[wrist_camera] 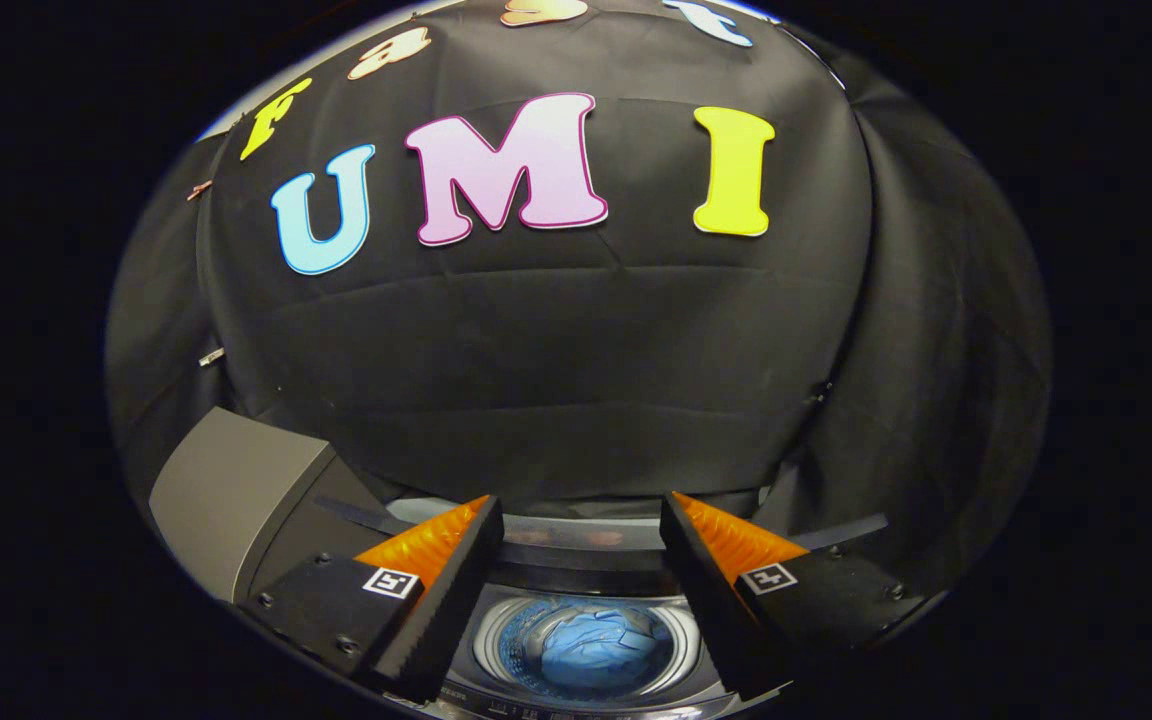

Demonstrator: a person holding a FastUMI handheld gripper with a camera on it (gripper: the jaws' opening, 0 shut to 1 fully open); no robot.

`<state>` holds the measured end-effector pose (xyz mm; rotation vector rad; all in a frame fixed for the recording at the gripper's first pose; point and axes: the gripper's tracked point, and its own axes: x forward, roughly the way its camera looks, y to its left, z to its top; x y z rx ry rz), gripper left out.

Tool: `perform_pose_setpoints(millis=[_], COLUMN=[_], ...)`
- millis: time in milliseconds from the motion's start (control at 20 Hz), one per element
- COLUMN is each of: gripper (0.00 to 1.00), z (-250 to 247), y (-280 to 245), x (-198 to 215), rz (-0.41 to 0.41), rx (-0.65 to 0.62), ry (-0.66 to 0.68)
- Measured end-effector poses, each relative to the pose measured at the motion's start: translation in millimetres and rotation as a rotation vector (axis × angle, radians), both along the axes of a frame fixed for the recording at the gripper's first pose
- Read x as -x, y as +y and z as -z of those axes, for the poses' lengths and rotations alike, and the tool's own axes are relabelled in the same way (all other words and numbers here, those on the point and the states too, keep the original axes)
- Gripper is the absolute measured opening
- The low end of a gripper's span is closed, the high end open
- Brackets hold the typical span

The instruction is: Put the clothes into the washing machine and then close the washing machine lid.

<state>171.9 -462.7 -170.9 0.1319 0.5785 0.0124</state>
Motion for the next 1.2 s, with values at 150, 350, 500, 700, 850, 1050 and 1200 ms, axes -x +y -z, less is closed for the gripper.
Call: perform_pose_setpoints(millis=[150,350,500,700,850,1050,1200], gripper=[1.0,1.0,1.0,1.0,1.0,1.0,1.0], z=[3,13,38,69,78,76,32], y=[2,5,9,14,17,16,11], x=[18,53,91,137,154,155,132], rz=[0.008,0.012,0.023,0.03,0.038,0.048,0.057], rx=[0.004,0.017,0.018,0.019,0.017,0.003,0.007], ry=[0.0,0.013,0.075,0.1,0.099,0.109,-0.003])
